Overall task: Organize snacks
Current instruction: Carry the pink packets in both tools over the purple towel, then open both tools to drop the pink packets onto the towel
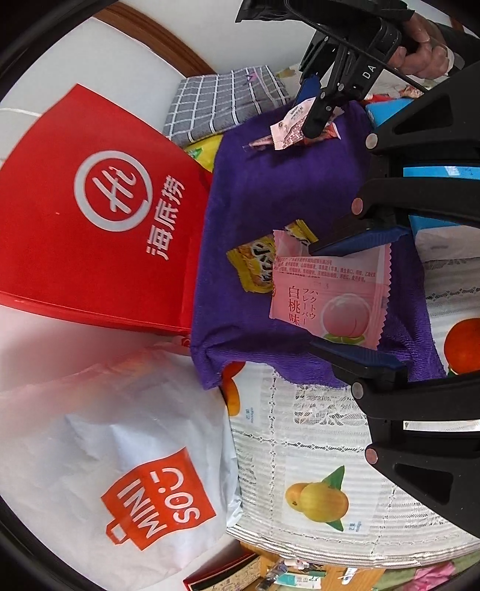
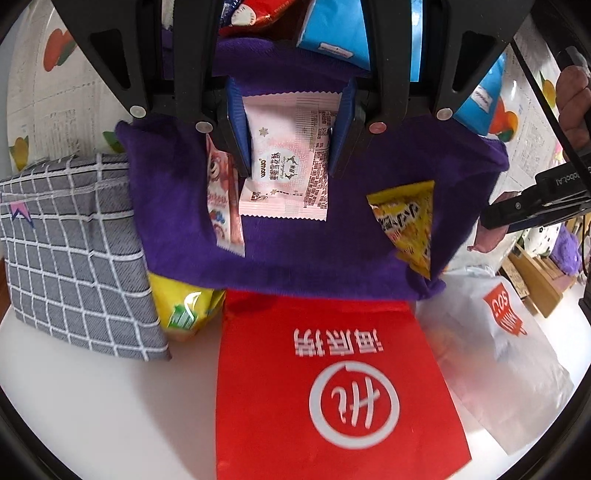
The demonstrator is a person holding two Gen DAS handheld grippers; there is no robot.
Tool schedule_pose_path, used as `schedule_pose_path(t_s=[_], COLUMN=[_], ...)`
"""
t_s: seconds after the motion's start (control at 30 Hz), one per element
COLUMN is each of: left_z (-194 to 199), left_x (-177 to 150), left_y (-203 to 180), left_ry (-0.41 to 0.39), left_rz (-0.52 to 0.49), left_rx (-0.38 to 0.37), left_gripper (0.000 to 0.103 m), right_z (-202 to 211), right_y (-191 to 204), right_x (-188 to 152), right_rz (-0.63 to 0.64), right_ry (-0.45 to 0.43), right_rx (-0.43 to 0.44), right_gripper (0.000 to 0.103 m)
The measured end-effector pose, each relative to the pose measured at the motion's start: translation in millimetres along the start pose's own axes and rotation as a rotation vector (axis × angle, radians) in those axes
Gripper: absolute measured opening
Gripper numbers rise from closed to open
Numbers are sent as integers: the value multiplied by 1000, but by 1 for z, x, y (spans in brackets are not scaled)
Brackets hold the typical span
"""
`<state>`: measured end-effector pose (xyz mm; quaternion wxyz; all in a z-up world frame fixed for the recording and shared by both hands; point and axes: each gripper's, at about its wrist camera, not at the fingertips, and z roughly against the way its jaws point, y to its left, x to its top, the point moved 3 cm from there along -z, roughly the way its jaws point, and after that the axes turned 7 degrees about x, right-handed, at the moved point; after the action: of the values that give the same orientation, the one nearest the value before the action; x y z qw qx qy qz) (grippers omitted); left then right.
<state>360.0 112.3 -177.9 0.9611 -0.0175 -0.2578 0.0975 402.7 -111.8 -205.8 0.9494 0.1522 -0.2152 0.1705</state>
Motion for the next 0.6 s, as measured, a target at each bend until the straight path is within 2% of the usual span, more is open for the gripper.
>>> schedule_pose_path(t_s=[0.3, 0.47, 0.6], left_z=[-20, -27, -27], left_x=[-7, -8, -8], left_y=[-2, -2, -2], left_ry=[48, 65, 74], left_rz=[1, 10, 18], left_rx=[11, 1, -17], left_gripper=[44, 44, 44], right_z=[-19, -17, -12], right_y=[-4, -4, -5], right_x=[-5, -4, -3], right_rz=[-24, -12, -34], right_ry=[50, 40, 36], right_rx=[2, -8, 23], right_gripper=[42, 42, 46])
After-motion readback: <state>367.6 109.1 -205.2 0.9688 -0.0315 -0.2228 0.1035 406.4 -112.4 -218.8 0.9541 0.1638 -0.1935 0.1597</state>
